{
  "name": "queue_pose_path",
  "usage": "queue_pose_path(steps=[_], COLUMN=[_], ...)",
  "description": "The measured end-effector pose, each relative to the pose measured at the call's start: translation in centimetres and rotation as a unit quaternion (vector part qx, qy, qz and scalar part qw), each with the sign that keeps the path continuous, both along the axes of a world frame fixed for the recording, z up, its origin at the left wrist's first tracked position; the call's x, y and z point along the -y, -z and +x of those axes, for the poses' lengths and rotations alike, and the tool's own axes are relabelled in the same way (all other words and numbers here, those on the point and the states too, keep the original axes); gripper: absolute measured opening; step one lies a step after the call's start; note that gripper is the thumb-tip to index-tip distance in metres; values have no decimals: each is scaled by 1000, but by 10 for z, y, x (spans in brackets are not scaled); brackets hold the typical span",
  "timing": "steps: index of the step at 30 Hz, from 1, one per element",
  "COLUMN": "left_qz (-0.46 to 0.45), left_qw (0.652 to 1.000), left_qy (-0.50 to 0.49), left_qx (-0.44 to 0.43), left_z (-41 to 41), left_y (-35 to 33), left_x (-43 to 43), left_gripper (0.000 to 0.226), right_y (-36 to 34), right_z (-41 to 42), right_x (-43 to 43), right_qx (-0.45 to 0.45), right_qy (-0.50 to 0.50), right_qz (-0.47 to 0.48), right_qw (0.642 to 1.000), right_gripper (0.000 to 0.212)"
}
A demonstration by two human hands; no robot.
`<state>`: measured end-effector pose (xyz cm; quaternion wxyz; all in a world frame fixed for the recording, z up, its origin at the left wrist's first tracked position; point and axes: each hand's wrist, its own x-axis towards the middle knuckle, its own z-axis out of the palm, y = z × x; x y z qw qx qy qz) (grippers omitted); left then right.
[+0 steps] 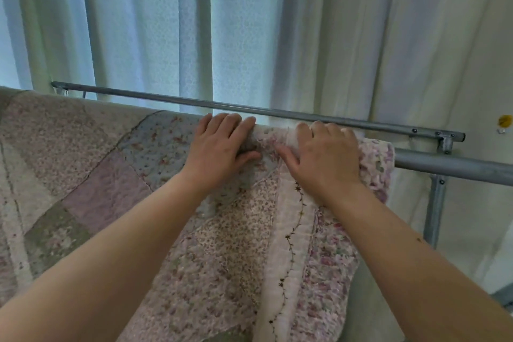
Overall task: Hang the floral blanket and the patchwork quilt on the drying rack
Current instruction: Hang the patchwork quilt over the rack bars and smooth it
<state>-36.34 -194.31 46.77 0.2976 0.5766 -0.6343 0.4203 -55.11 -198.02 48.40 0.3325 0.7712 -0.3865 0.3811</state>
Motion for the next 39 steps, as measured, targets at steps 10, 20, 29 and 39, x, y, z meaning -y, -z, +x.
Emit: queue_pose_path(steps=[10,20,29,39], left_qz=[23,18,68,92], left_qw=[998,999,997,992], left_qy=[-49,3,43,68], left_qx=[-36,36,-15,-47], left_z=[76,102,202,212], left_y=[-14,-22,-18,8], left_x=[0,5,-23,-31], left_gripper=[83,70,72,59], right_y=[-16,-24,-14,8], right_z=[70,78,89,143], right_x=[4,-2,-3,-18], right_qx=[-85,-96,-32,60], right_qy=[-18,29,42,112], right_qz=[-1,28,14,20], right_qw=[996,995,999,992], right_gripper=[52,51,82,70])
